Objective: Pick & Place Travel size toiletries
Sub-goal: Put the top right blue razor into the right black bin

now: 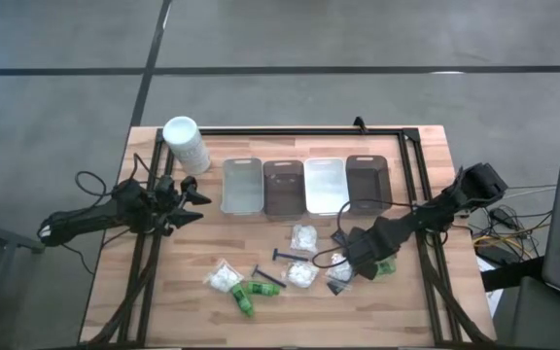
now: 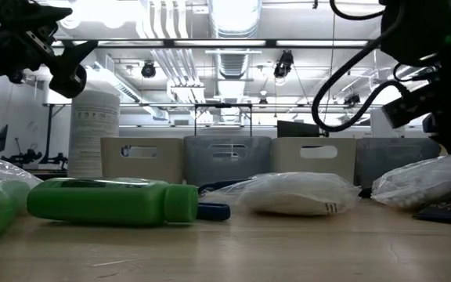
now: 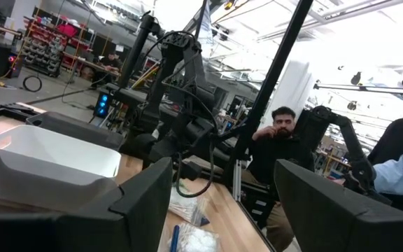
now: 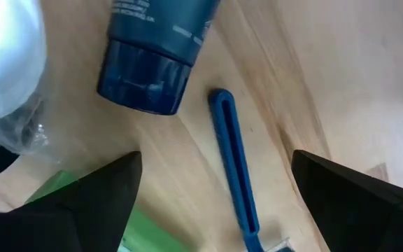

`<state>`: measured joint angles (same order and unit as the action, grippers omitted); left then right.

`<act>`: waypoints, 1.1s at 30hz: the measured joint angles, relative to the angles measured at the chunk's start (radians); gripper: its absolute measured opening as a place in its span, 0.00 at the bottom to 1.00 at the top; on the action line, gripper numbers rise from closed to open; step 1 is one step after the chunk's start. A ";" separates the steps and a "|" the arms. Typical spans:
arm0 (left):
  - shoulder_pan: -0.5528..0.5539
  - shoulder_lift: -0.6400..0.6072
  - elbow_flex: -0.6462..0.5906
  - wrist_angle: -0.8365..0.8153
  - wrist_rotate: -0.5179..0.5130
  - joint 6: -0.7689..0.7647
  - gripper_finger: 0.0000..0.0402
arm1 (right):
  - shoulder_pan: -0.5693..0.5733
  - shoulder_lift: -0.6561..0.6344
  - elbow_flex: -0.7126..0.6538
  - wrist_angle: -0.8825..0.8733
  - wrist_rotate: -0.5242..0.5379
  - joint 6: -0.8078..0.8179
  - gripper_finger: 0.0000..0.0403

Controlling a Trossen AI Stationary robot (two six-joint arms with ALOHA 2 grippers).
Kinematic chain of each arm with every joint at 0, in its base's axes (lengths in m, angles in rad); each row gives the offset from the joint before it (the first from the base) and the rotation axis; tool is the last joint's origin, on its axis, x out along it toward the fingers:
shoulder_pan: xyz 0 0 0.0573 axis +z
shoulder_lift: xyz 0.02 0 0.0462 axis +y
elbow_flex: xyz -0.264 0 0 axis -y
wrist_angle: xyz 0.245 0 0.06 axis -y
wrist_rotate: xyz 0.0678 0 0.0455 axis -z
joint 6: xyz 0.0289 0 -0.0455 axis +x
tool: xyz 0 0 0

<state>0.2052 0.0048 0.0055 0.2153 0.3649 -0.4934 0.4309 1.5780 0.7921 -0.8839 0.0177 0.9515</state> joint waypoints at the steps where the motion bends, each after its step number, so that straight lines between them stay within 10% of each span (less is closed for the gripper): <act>1: 0.000 0.000 0.000 0.000 0.000 0.000 0.64 | 0.000 -0.002 -0.009 0.011 0.000 -0.011 0.90; 13: 0.000 0.000 0.000 0.000 0.000 0.000 0.64 | -0.006 -0.021 -0.081 0.109 -0.062 -0.034 0.87; 33: 0.000 0.000 0.000 0.000 0.000 0.000 0.64 | -0.003 -0.075 -0.136 0.140 -0.050 -0.004 0.49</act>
<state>0.2053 0.0048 0.0055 0.2150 0.3649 -0.4934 0.4278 1.5032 0.6563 -0.7441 -0.0321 0.9480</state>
